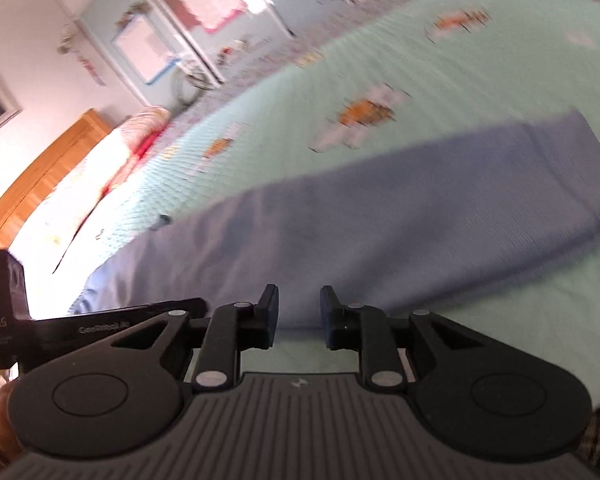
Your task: Fold clothes
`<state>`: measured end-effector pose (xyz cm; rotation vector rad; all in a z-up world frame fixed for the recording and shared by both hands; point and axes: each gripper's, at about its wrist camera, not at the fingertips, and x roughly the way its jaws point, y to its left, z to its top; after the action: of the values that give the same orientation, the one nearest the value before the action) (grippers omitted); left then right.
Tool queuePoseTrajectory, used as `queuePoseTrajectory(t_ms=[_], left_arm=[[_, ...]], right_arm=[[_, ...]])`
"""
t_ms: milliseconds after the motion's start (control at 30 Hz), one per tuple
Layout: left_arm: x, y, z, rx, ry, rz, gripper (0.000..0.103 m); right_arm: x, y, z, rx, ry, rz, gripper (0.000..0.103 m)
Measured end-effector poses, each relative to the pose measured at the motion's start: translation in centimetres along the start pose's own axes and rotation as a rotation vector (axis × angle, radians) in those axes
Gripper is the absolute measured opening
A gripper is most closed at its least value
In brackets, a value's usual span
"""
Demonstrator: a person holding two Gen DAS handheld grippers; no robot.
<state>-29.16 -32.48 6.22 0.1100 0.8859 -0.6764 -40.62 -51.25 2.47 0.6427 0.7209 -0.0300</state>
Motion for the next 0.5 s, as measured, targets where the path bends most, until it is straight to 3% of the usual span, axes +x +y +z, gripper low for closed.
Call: queuePoseTrajectory(t_ms=[100, 133, 167, 233, 367, 500], left_arm=[[-0.1, 0.1, -0.2, 0.006, 0.008, -0.014, 0.069], [-0.2, 0.3, -0.2, 0.005, 0.010, -0.018, 0.069], [-0.3, 0.4, -0.3, 0.003, 0.012, -0.022, 0.069], [-0.6, 0.8, -0.4, -0.011, 0.007, -0.038, 0.069], [-3.4, 3.1, -1.0, -0.101, -0.110, -0.069, 0.068], [-5.9, 7.0, -2.0, -0.190, -0.233, 0.020, 0.068]], right_arm=[[0.5, 0.6, -0.1, -0.032, 0.016, -0.002, 0.021], [0.7, 0.8, -0.1, -0.042, 0.021, -0.003, 0.010], [0.9, 1.1, -0.2, -0.053, 0.027, -0.004, 0.007], [0.9, 1.6, -0.1, -0.074, 0.032, 0.002, 0.007], [0.3, 3.6, 0.4, -0.147, 0.004, 0.032, 0.008], [1.5, 5.1, 1.2, -0.145, 0.007, 0.105, 0.008]])
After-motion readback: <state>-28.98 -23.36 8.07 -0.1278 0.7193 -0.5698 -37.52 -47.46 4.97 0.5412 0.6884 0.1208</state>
